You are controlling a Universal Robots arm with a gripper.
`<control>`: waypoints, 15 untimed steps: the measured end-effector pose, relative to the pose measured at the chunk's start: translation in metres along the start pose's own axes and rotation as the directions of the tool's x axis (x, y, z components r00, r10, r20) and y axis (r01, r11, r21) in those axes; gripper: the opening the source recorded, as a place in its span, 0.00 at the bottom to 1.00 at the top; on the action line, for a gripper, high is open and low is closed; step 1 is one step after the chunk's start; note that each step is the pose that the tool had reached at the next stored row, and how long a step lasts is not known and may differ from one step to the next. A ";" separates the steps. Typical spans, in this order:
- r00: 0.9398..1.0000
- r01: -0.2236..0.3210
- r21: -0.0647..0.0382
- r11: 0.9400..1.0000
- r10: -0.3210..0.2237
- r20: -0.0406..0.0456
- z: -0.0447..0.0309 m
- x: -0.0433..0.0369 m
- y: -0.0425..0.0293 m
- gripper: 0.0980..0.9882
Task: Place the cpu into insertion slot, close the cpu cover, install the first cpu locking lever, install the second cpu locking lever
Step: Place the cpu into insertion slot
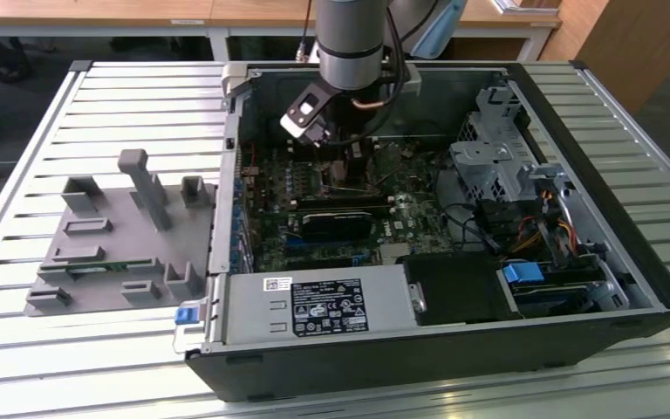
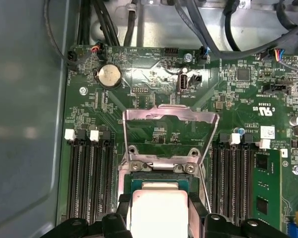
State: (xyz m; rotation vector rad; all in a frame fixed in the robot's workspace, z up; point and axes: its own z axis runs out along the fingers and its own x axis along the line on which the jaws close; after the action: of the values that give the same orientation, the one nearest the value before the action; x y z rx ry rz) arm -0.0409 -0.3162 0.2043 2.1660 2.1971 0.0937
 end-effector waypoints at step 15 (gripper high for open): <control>1.000 -0.014 0.000 1.000 0.014 0.001 0.0101 0.0000 -0.0016 0.50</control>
State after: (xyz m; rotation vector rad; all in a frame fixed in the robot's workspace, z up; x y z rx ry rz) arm -0.0418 -0.3161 0.1941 2.1809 2.1817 0.0931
